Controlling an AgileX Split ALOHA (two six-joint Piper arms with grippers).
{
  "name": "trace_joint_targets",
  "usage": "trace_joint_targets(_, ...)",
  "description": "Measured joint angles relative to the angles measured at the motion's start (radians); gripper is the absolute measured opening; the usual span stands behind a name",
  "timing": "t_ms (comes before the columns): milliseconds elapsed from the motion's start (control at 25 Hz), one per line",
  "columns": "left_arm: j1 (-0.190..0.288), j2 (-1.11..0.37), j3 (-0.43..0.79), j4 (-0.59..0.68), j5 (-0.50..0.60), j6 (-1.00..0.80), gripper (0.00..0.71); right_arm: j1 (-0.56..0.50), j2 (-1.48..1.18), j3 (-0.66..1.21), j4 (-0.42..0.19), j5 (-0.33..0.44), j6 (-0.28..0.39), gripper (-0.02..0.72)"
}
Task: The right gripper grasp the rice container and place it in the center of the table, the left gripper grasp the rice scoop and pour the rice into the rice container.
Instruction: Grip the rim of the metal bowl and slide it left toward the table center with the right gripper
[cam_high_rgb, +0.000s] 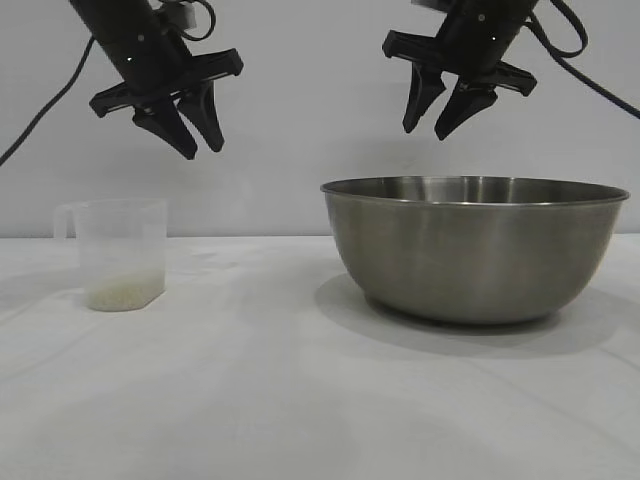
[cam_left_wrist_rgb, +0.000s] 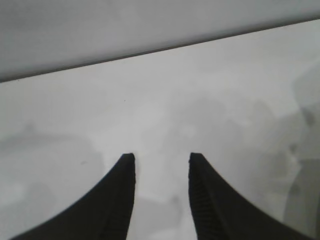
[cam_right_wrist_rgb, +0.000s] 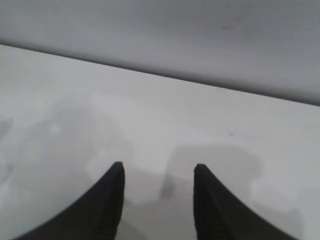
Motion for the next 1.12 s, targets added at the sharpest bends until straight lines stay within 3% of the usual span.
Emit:
trace_joint_targets(320, 0.0, 0.0, 0.0, 0.008, 0.002, -0.01, 0.216, 0.0, 0.0, 0.0, 0.0, 0.012, -0.002, 0.277)
trace_joint_targets(440, 0.0, 0.0, 0.0, 0.012, 0.005, -0.012, 0.216, -0.005, -0.002, 0.0, -0.008, 0.058, -0.002, 0.277)
trace_joint_targets(640, 0.0, 0.0, 0.0, 0.014, 0.006, -0.019, 0.216, -0.059, -0.059, 0.0, -0.065, 0.22, -0.002, 0.277)
trace_joint_targets(920, 0.0, 0.0, 0.0, 0.016, 0.006, -0.019, 0.216, -0.156, -0.119, -0.002, -0.099, 0.499, 0.0, 0.277)
trace_joint_targets(1120, 0.0, 0.0, 0.0, 0.016, 0.006, -0.019, 0.216, -0.158, -0.121, 0.028, -0.121, 0.529, 0.0, 0.277)
